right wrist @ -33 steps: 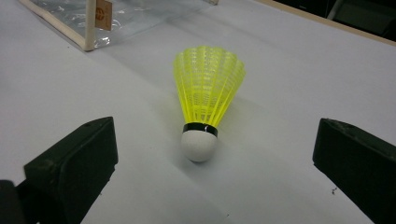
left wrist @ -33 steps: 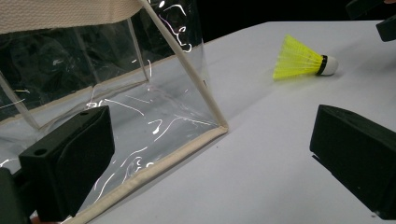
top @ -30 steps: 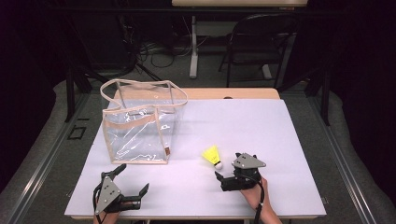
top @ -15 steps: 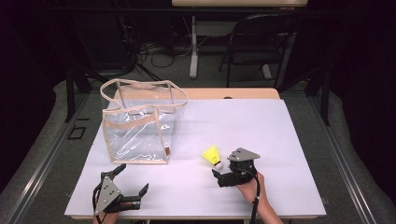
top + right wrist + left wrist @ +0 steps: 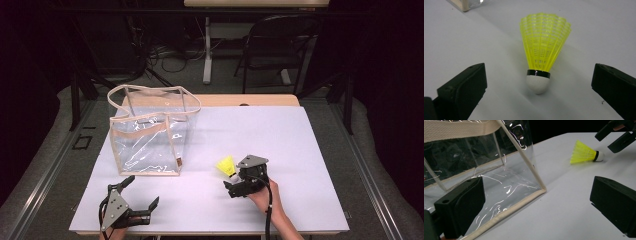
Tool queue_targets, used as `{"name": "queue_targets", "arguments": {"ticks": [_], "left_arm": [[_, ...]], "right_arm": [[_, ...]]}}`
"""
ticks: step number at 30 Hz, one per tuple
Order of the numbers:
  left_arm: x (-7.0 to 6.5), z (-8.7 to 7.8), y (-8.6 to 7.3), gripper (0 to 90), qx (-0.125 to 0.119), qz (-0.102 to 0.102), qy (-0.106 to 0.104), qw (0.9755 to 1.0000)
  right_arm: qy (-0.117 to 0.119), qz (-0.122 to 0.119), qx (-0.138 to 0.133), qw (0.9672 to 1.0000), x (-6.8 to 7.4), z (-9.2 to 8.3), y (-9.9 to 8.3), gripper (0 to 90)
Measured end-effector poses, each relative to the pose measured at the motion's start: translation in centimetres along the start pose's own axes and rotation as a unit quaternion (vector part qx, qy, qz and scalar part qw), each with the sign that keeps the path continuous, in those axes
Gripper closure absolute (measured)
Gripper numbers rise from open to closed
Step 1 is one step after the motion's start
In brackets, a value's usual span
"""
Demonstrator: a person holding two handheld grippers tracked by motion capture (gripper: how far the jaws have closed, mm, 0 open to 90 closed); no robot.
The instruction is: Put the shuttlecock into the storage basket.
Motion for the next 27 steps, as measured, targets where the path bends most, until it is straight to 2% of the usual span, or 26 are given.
{"name": "queue_targets", "arguments": {"ticks": [11, 17, 27], "left_arm": [[0.0, 0.0, 0.0, 0.0, -0.002, 0.0, 0.002, 1.0], [0.0, 0.0, 0.0, 0.0, -0.003, 0.0, 0.001, 1.0], [0.0, 0.0, 0.0, 0.0, -0.003, 0.0, 0.0, 1.0]], "right_arm": [[-0.005, 0.001, 0.033, 0.9994, -0.2, 0.8, 0.2, 0.0], [-0.02, 0.0, 0.054, 0.9983, -0.3, 1.2, 0.3, 0.0], [-0.044, -0.012, 0.078, 0.9959, 0.1, 1.8, 0.6, 21.0]]}}
Point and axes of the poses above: each handheld gripper's, and its own axes: z roughly forward along the jaws, y roughly out of its top, x roughly to its left, the point moved 8 cm from there along z, roughly forward along the jaws, and after that the axes turned 3 degrees about y, right-handed, at the moved point
